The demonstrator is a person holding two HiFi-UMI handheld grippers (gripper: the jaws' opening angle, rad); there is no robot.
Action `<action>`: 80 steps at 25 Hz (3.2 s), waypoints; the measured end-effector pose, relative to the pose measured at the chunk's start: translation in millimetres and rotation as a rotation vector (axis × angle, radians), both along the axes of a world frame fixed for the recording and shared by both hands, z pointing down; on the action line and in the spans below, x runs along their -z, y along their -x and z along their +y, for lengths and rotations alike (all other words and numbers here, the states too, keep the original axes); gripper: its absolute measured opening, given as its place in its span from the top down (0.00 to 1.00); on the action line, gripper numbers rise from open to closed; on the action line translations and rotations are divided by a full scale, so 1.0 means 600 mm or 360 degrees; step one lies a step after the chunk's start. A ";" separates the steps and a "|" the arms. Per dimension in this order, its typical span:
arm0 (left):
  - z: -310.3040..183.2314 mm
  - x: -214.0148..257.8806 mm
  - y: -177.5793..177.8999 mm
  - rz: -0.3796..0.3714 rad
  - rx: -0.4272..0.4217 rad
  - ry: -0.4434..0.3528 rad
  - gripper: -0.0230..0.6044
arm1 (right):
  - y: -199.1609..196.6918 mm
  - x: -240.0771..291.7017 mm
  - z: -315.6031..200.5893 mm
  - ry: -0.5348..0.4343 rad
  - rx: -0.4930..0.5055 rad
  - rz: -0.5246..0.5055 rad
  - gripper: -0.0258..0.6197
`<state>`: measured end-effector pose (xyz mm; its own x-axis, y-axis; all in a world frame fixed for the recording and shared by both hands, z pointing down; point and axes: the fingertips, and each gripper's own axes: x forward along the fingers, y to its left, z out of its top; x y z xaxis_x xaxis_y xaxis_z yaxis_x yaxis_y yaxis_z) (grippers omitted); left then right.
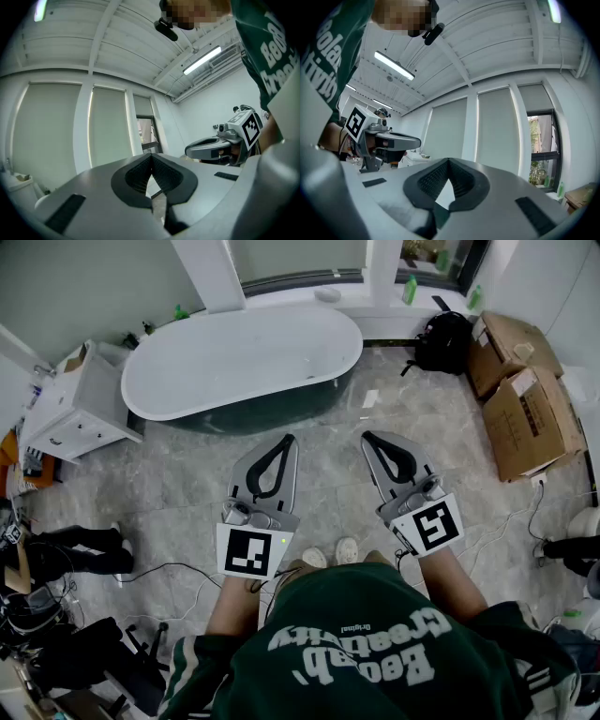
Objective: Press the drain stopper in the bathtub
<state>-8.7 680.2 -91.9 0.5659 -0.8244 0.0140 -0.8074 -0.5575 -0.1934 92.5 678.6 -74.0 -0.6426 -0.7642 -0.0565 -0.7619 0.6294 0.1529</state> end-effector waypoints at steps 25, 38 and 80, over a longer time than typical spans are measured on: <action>-0.016 -0.018 -0.043 0.0103 -0.0029 0.0040 0.96 | -0.041 -0.021 -0.004 0.0041 0.0069 -0.0123 0.95; -0.022 -0.007 -0.115 0.0033 -0.0081 0.0000 0.96 | -0.118 -0.026 -0.014 0.0027 -0.0032 -0.0195 0.95; -0.960 -0.128 0.016 -0.0189 -0.0387 0.0061 0.96 | 0.037 -0.149 -0.881 0.0367 -0.0330 -0.0053 0.95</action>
<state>-18.2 103.9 -15.4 0.7398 -0.6618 0.1207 -0.6216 -0.7411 -0.2537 70.2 149.7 15.7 -0.4723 -0.8739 0.1154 -0.8799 0.4751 -0.0033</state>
